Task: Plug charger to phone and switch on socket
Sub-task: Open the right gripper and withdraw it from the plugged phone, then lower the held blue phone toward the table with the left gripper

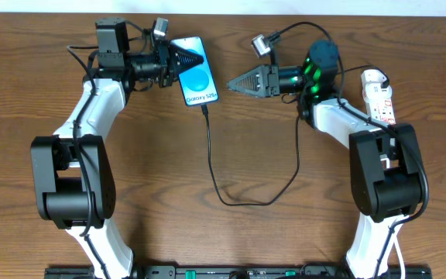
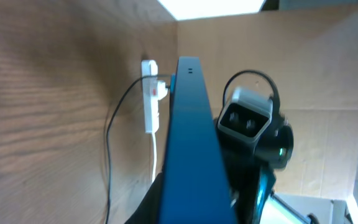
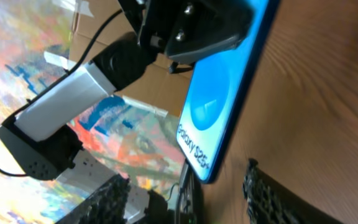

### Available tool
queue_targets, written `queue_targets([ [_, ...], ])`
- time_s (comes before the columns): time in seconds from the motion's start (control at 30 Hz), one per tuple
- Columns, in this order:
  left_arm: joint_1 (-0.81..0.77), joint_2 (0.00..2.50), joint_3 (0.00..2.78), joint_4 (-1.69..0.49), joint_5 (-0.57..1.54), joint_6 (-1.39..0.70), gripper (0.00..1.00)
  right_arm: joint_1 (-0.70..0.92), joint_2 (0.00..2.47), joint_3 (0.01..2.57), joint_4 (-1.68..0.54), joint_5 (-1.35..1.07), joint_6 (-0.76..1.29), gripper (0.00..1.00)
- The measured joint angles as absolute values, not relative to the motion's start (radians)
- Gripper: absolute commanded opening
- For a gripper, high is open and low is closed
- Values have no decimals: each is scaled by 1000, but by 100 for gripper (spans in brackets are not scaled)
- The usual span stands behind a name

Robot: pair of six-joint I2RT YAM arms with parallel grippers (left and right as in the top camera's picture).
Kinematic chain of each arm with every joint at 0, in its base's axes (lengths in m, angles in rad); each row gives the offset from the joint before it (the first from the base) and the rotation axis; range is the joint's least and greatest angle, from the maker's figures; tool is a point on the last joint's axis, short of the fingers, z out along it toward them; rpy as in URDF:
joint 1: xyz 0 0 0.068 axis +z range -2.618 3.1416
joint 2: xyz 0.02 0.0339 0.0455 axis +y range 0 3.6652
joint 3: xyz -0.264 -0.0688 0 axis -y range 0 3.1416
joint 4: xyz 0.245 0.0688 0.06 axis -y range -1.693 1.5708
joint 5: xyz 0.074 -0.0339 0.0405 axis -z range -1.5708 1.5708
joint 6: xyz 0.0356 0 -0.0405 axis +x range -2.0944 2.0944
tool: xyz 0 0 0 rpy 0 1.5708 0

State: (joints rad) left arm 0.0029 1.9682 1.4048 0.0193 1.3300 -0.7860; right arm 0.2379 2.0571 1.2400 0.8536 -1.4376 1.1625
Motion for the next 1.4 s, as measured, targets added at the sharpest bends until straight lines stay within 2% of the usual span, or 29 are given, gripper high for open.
queue_targets([
  [0.1, 3, 1968, 1404, -67, 1327, -699, 7, 227, 2059, 1240, 738, -1427, 1093, 60],
  [0.23, 3, 1968, 1403, -234, 1297, -570, 7, 226, 2060, 1241, 546, -1383, 958, 54],
  [0.47, 3, 1969, 1402, -436, 1216, -371, 7, 226, 2061, 1240, 415, -1281, 813, 36],
  [0.73, 3, 1969, 1401, -572, 1096, -226, 7, 236, 2061, 1241, 270, -1179, 737, 30],
  [0.9, 3, 2000, 1401, -572, 1090, -200, 7, 254, 2060, 1246, 143, -1100, 656, 32],
  [0.93, 3, 2023, 1401, -572, 1088, -192, 7, 257, 2060, 1265, 6, -1044, 595, 31],
  [1.0, 3, 2038, 1401, -569, 1085, -184, 7, 258, 2060, 1298, -122, -1000, 543, 28],
  [1.13, 3, 2048, 1401, -566, 1073, -167, 7, 274, 2061, 1413, -417, -856, 409, 27],
  [1.23, 3, 2049, 1401, -570, 1036, -155, 7, 301, 2061, 1505, -529, -738, 336, 28],
  [1.4, 3, 2062, 1401, -570, 1005, -152, 7, 339, 2061, 1577, -596, -608, 268, 29],
])
